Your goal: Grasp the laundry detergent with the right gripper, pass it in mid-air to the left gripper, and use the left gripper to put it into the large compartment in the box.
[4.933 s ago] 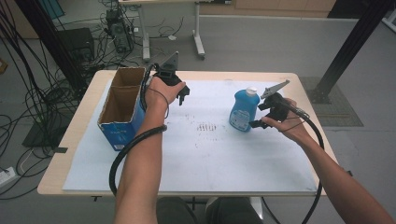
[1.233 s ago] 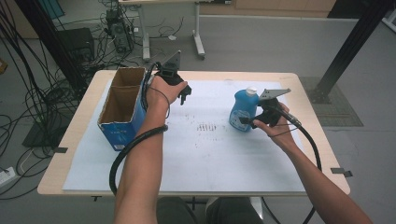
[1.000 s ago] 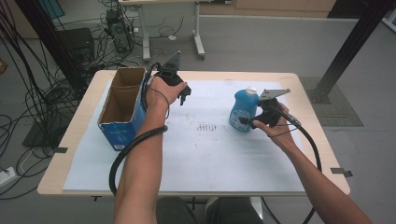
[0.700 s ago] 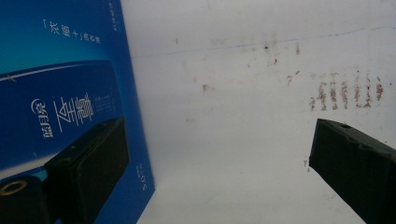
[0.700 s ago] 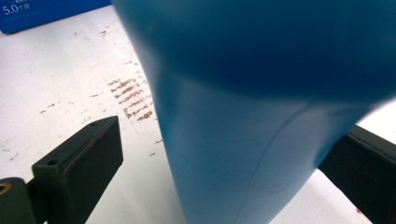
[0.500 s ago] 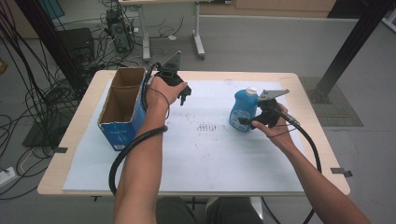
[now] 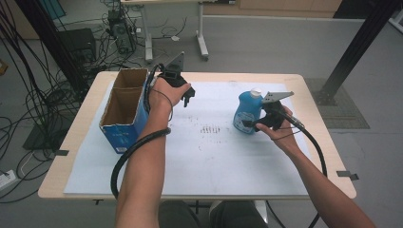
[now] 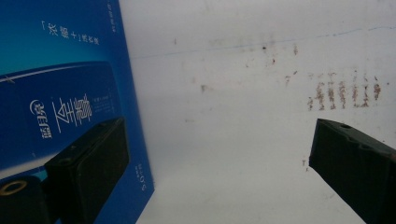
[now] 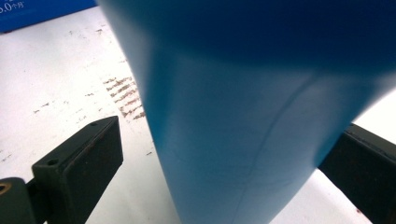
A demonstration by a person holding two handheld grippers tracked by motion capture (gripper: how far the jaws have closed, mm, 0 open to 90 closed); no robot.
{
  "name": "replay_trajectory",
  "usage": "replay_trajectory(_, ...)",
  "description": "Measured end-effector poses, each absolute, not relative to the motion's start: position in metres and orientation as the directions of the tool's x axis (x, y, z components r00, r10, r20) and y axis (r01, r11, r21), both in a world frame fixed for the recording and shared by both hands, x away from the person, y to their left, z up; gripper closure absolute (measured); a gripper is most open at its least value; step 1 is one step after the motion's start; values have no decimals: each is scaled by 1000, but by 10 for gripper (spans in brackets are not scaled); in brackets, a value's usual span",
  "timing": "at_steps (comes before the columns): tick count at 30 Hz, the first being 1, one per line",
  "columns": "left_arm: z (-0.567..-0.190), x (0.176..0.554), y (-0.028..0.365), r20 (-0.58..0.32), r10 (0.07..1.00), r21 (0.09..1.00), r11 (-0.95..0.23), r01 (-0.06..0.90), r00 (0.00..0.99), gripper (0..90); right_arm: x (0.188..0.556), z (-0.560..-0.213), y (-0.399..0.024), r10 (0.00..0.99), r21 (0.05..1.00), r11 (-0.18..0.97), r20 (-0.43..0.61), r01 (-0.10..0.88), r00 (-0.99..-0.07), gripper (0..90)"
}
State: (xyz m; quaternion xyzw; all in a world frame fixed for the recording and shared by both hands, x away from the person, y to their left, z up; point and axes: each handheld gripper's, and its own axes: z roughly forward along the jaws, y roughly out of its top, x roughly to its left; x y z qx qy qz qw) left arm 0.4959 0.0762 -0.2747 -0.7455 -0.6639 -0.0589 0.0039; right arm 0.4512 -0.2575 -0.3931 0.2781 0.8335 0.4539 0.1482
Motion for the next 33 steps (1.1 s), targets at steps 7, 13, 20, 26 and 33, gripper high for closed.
replay_trajectory(7, -276, 496, 75, 90, 989, 68, -120, 990, 113, 55, 451, -394, -259, 599, 840, 429, 10, 332, -800, 15)
replay_trajectory(13, -275, 496, 74, 92, 989, 71, -120, 990, 113, 55, 451, -395, -258, 598, 842, 428, 9, 328, -801, 15)
replay_trajectory(20, -275, 496, 74, 91, 989, 71, -120, 990, 113, 55, 451, -395, -258, 596, 844, 426, 9, 326, -803, 15)
replay_trajectory(26, -276, 496, 74, 90, 989, 70, -119, 990, 113, 55, 451, -395, -258, 599, 844, 423, 11, 328, -800, 14)
replay_trajectory(33, -275, 496, 74, 91, 989, 70, -122, 990, 116, 55, 451, -396, -257, 598, 845, 422, 12, 328, -801, 15)
